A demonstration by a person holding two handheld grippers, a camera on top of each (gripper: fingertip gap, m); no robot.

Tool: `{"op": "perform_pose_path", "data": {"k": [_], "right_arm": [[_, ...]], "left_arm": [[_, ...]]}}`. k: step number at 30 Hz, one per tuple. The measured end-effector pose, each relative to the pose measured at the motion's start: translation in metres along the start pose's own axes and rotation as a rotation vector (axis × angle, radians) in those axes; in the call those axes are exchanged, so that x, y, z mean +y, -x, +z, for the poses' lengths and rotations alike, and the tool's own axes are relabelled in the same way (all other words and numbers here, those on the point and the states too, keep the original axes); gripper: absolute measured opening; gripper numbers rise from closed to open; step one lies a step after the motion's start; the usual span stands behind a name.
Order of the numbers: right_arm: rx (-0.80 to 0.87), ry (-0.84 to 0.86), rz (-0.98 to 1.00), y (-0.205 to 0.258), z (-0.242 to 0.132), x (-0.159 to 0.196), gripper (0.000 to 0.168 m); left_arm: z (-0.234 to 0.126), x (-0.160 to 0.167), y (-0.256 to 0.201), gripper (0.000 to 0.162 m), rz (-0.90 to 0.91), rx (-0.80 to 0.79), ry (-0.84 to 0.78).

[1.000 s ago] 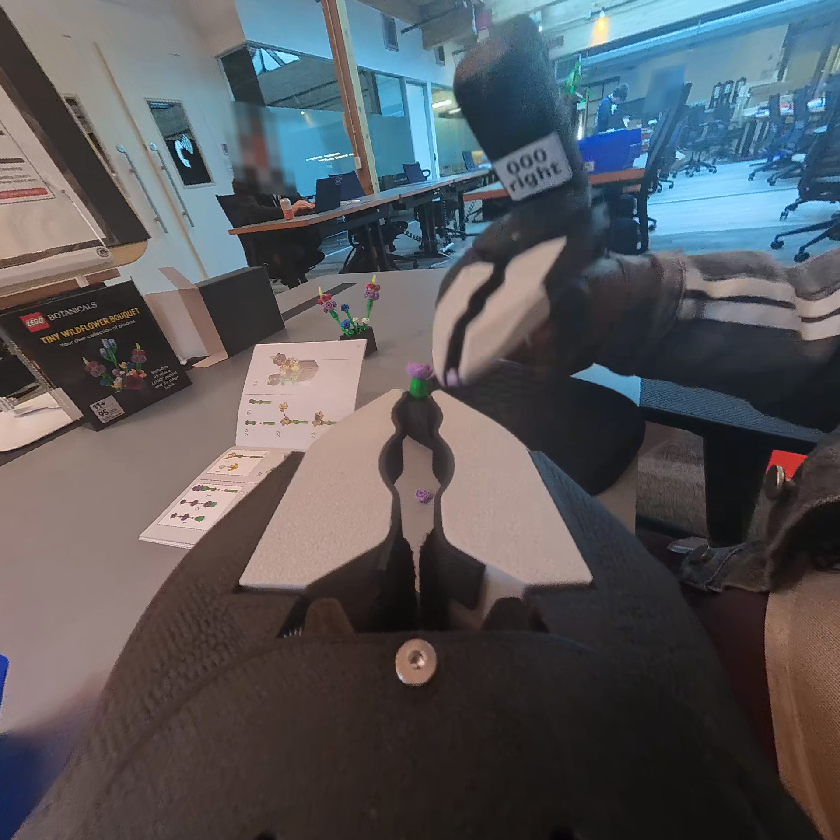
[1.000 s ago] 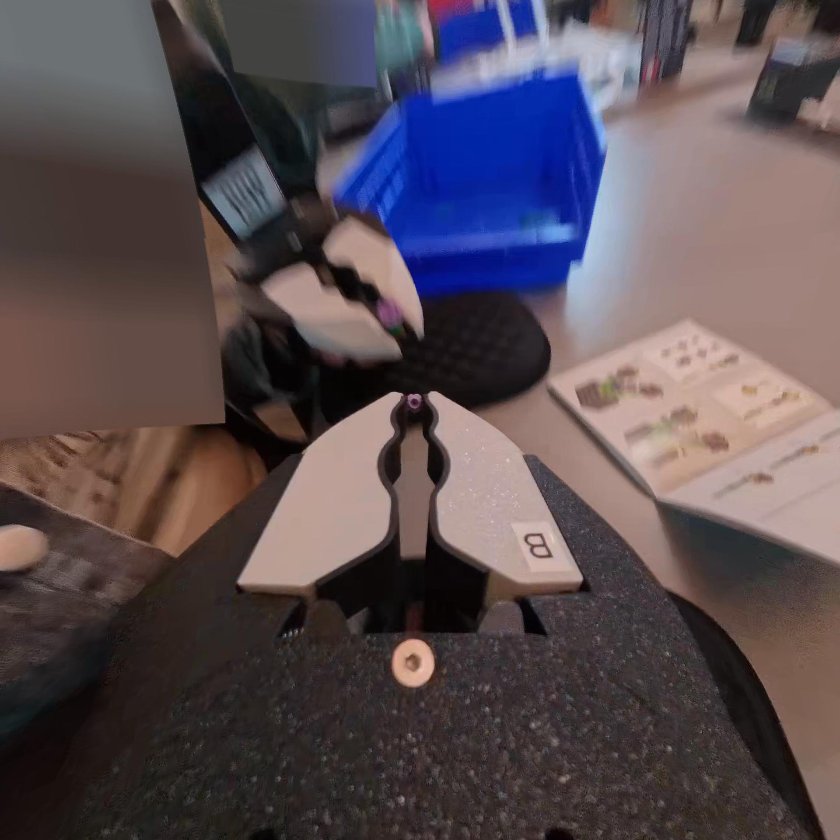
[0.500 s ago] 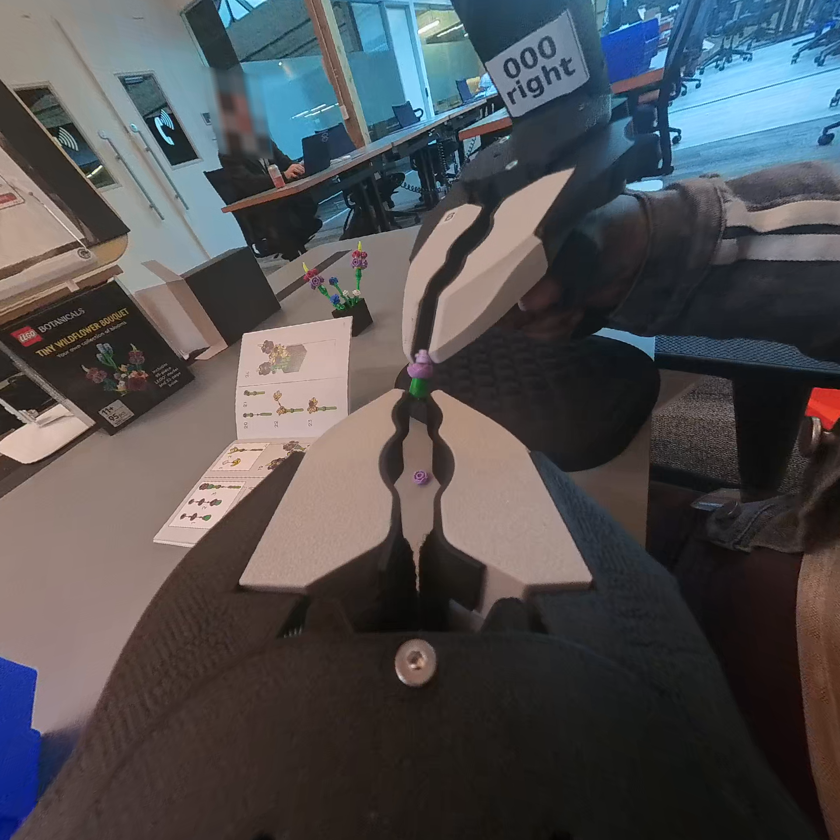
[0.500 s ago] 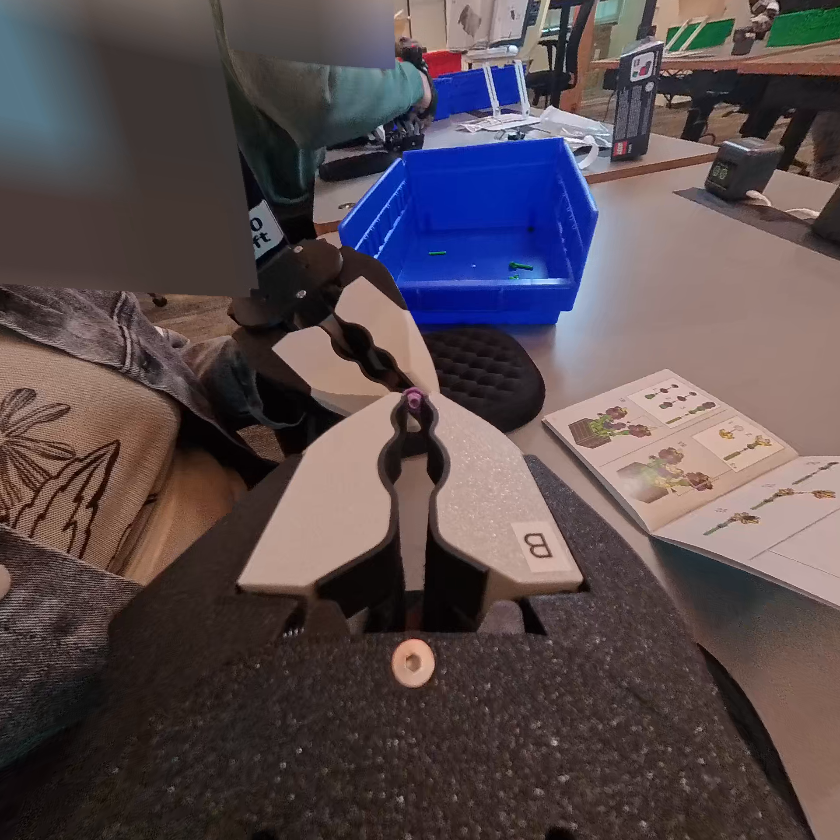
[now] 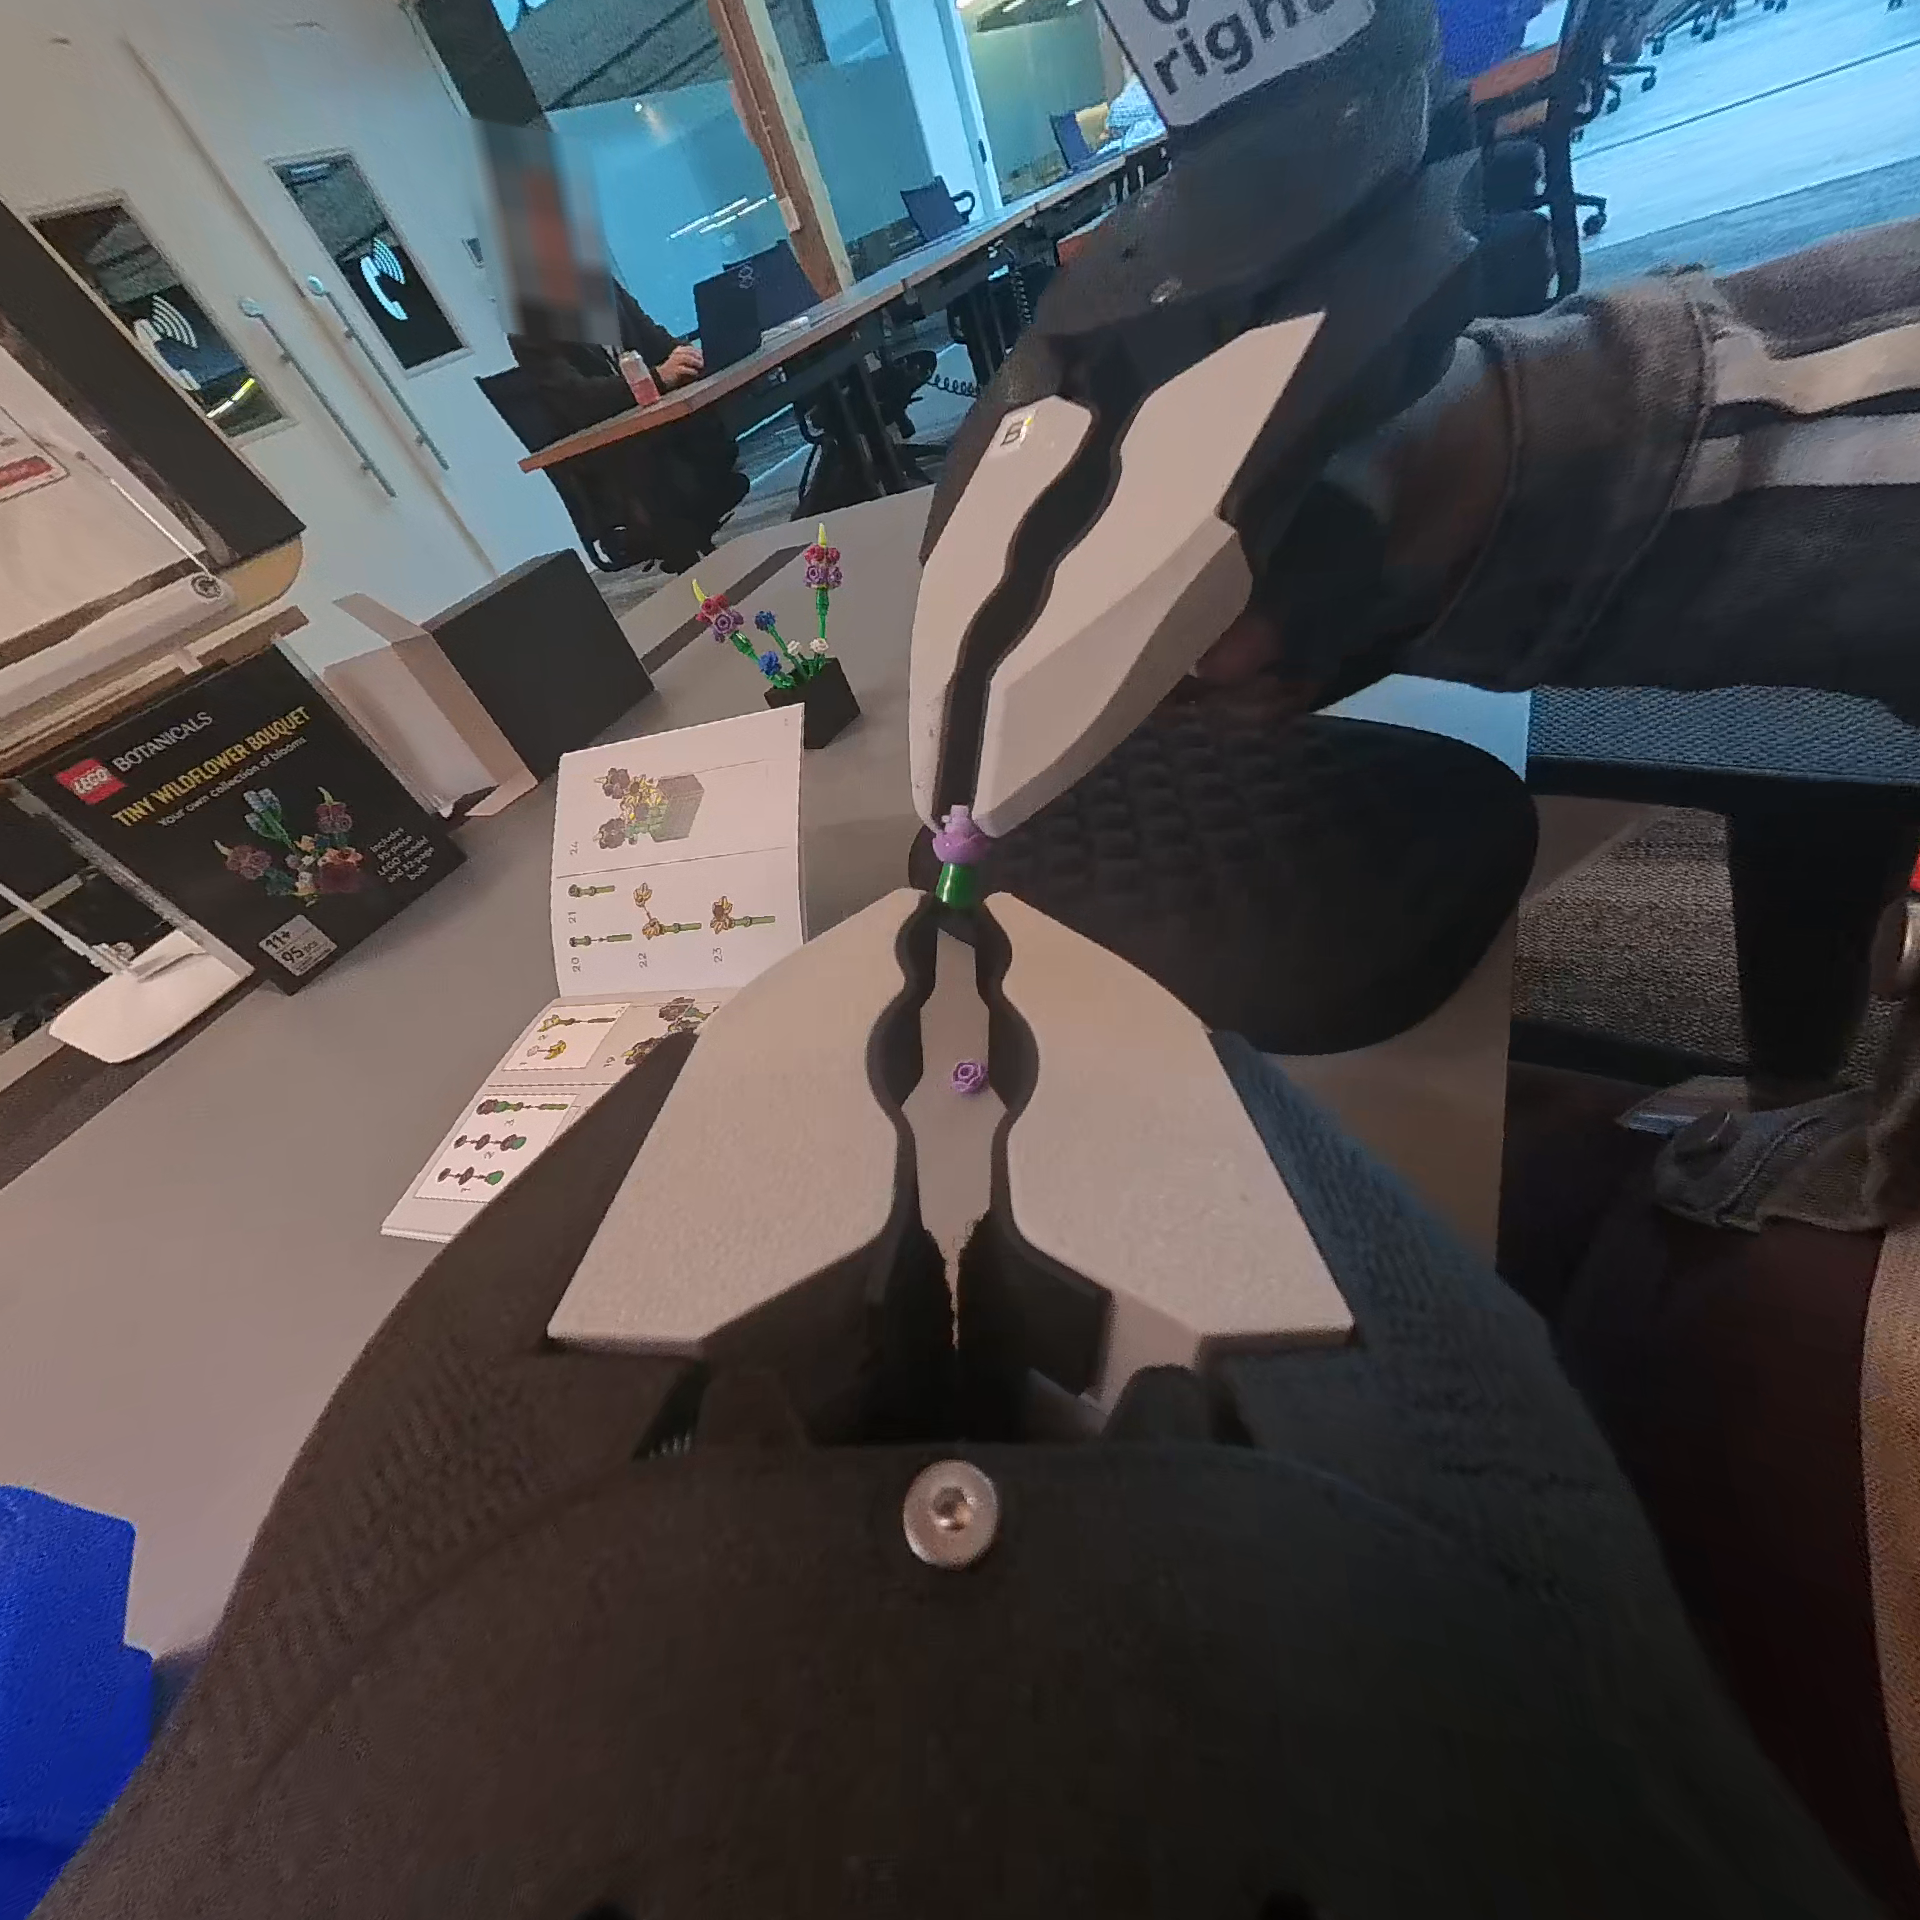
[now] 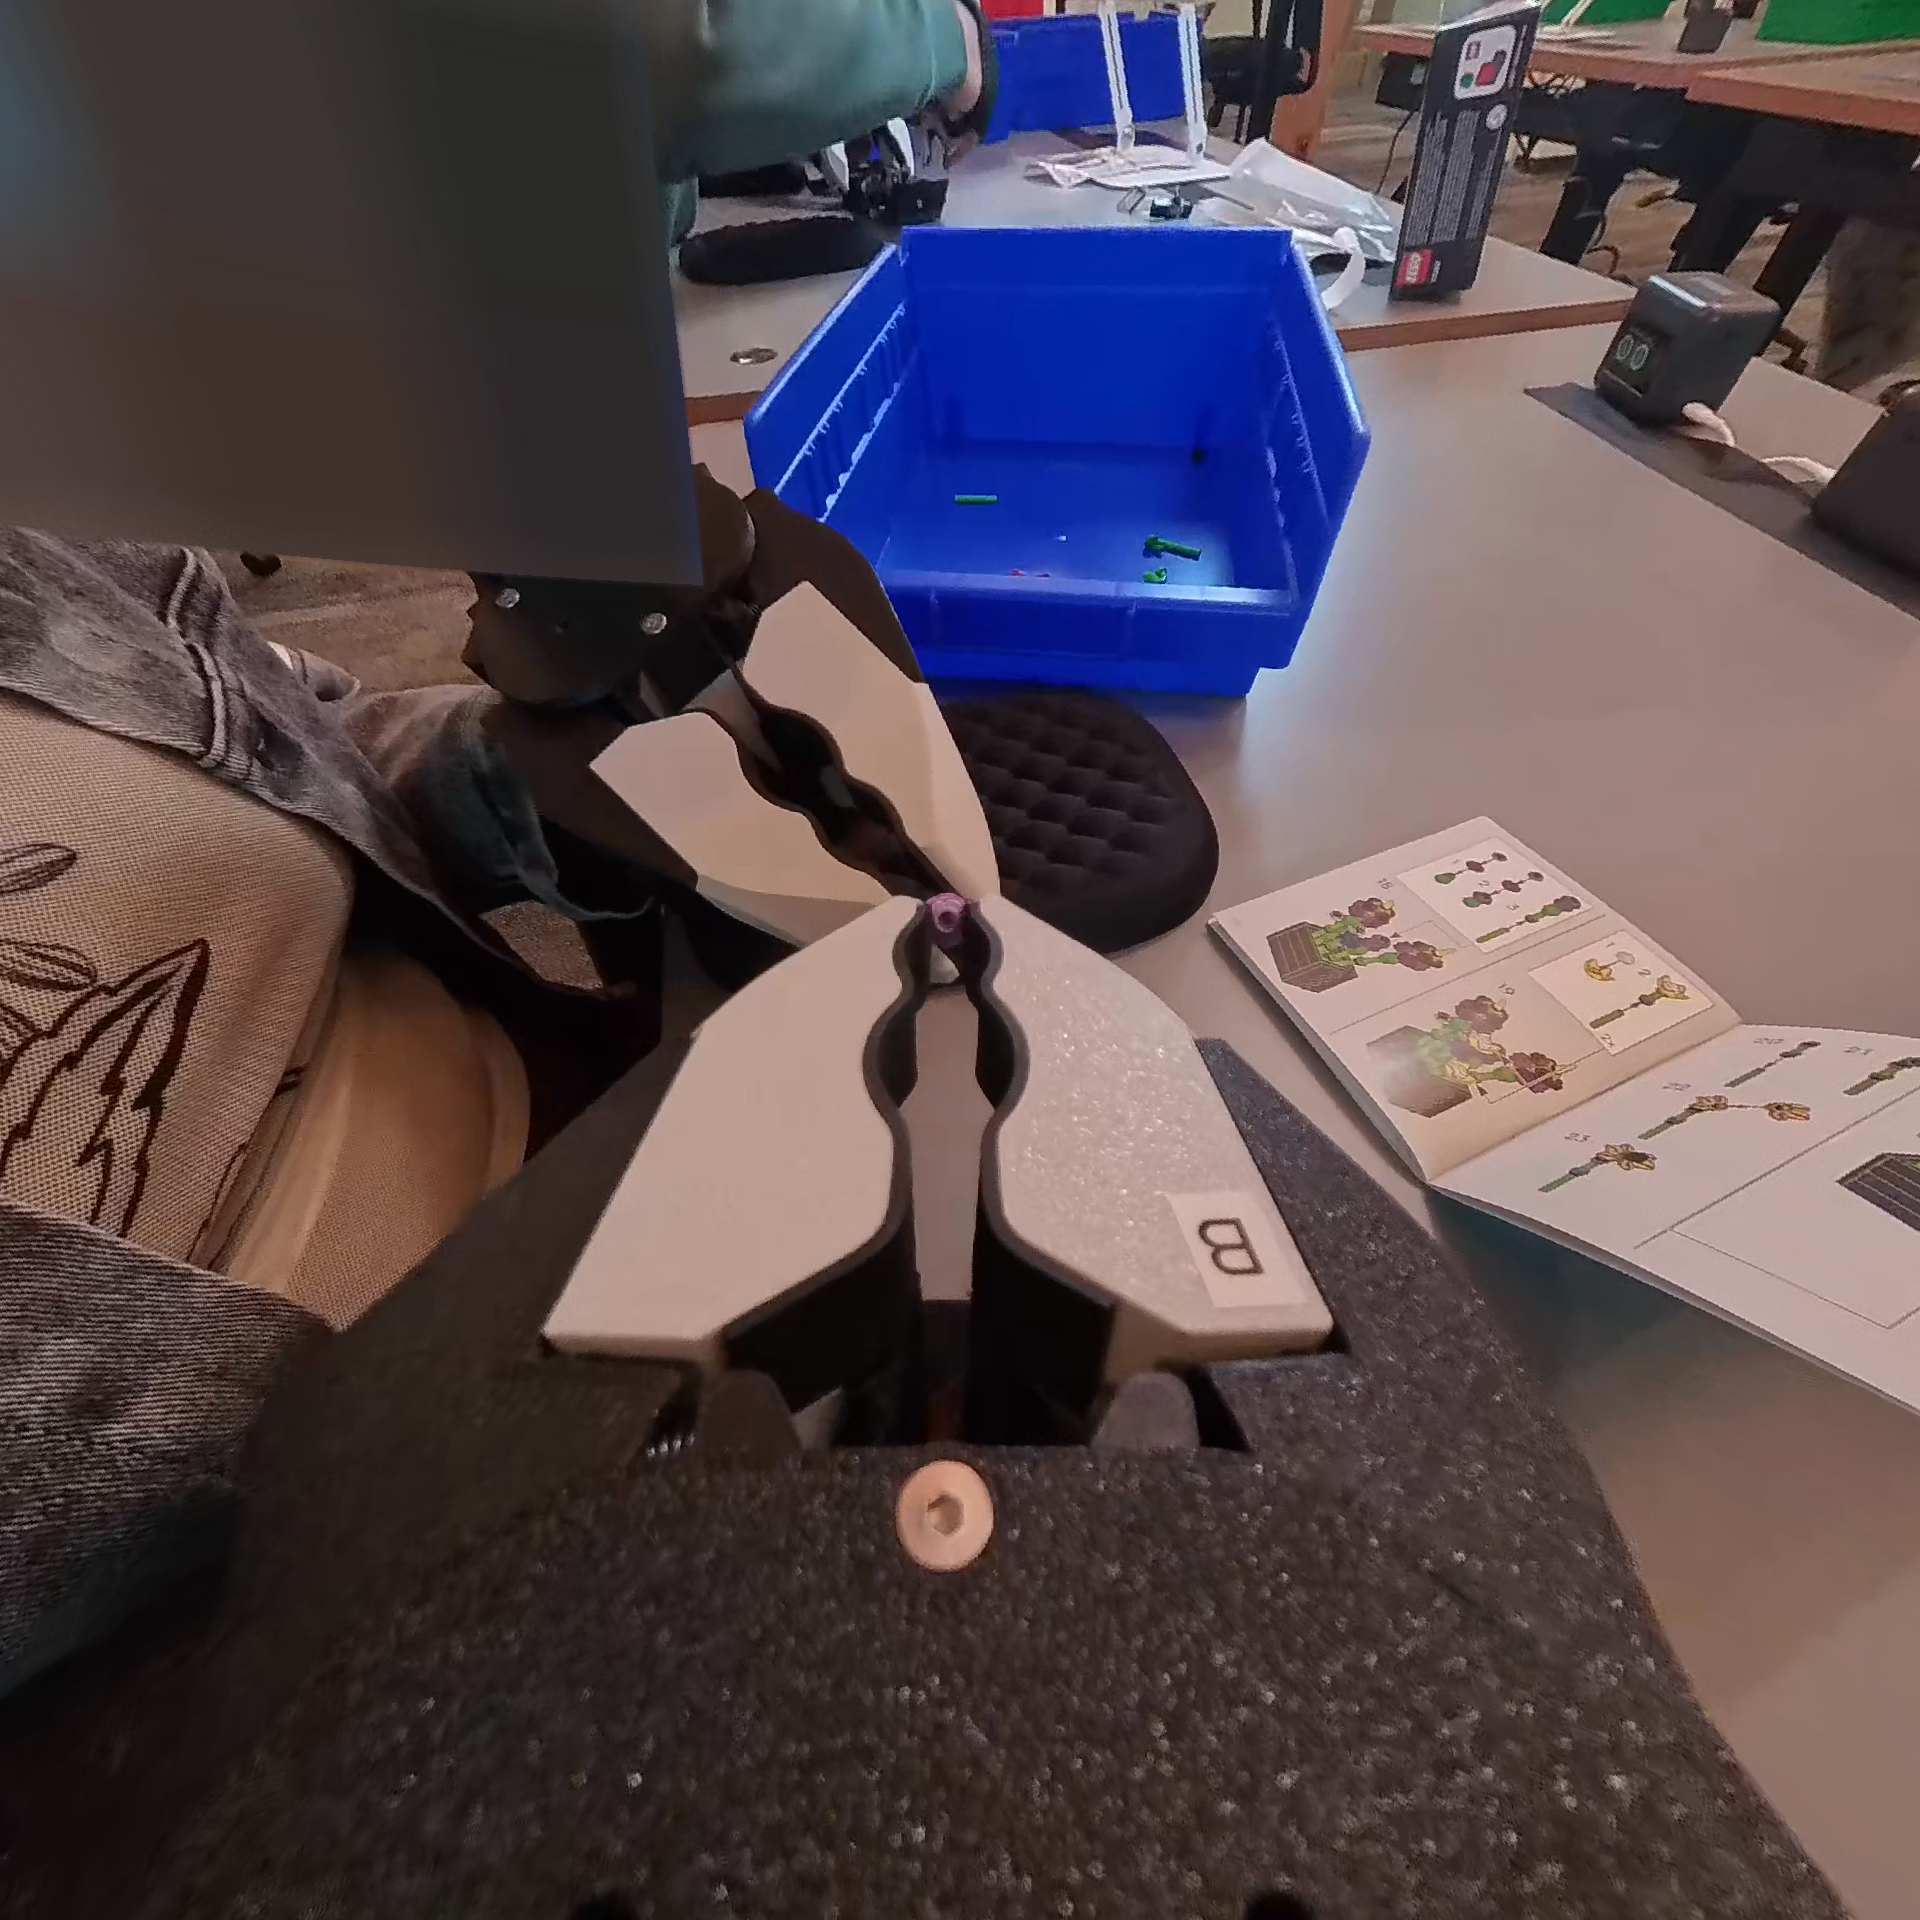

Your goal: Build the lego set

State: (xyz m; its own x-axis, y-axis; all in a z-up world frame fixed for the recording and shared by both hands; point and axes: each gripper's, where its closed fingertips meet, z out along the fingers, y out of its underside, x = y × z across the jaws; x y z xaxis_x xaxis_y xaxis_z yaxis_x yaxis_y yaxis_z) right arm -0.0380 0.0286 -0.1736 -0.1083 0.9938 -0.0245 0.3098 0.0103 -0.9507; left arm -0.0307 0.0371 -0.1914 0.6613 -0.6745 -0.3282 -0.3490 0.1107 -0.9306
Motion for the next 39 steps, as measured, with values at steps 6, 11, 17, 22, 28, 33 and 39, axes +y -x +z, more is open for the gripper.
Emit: {"op": "perform_pose_path", "data": {"k": [6, 11, 17, 22, 28, 33, 39], "right_arm": [[0.017, 0.031, -0.022, 0.000, 0.000, 0.004, 0.006], [0.014, 0.030, 0.002, -0.001, 0.001, 0.011, 0.006], [-0.005, -0.126, 0.040, 0.000, 0.001, -0.004, 0.005], [-0.031, -0.160, 0.084, 0.000, 0.002, -0.005, 0.005], [-0.074, -0.134, 0.106, 0.006, 0.000, 0.000, 0.005], [-0.088, -0.182, 0.115, 0.007, 0.000, -0.006, 0.005], [-0.130, -0.219, 0.121, 0.009, 0.003, -0.025, 0.005]], "left_arm": [[0.002, 0.002, -0.002, 0.005, 0.016, -0.002, 0.021], [-0.001, -0.002, 0.001, 0.005, 0.013, -0.017, -0.014], [-0.005, -0.007, 0.004, 0.005, -0.064, 0.014, -0.059], [-0.006, -0.006, 0.005, 0.005, -0.054, 0.005, -0.063], [-0.006, -0.008, 0.000, 0.004, -0.022, 0.039, -0.079], [-0.009, -0.013, 0.002, 0.004, -0.040, 0.039, -0.115], [-0.019, -0.024, 0.009, 0.005, -0.107, 0.048, -0.204]]}}
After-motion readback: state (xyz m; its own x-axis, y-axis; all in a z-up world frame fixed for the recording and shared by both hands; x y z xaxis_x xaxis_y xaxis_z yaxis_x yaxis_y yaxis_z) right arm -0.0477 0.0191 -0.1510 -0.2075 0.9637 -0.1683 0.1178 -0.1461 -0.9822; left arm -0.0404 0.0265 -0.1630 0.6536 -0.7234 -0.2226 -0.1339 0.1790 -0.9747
